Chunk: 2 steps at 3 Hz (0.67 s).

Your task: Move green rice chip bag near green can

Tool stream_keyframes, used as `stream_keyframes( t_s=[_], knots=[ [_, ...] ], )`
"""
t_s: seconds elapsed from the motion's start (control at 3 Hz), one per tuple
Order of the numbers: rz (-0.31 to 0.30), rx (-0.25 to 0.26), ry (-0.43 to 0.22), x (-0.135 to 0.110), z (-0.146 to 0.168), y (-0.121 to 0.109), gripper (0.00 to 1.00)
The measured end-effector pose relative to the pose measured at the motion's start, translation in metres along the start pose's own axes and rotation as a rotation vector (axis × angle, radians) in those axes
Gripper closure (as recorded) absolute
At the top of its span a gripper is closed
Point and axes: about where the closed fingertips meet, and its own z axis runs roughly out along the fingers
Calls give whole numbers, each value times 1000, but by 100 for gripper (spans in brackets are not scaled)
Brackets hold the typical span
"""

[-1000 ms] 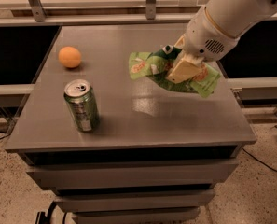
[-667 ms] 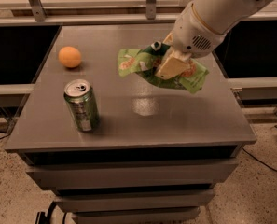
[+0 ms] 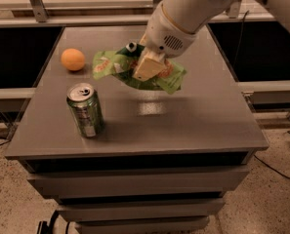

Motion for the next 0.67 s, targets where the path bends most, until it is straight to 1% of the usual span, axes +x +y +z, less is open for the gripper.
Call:
stream_keyframes(
  t_s=[0.33,0.67],
  knots=[
    [-24,-20,-7,-22,17,-4,100],
    [-29,-40,-1,-38,34,-12,100]
  ],
)
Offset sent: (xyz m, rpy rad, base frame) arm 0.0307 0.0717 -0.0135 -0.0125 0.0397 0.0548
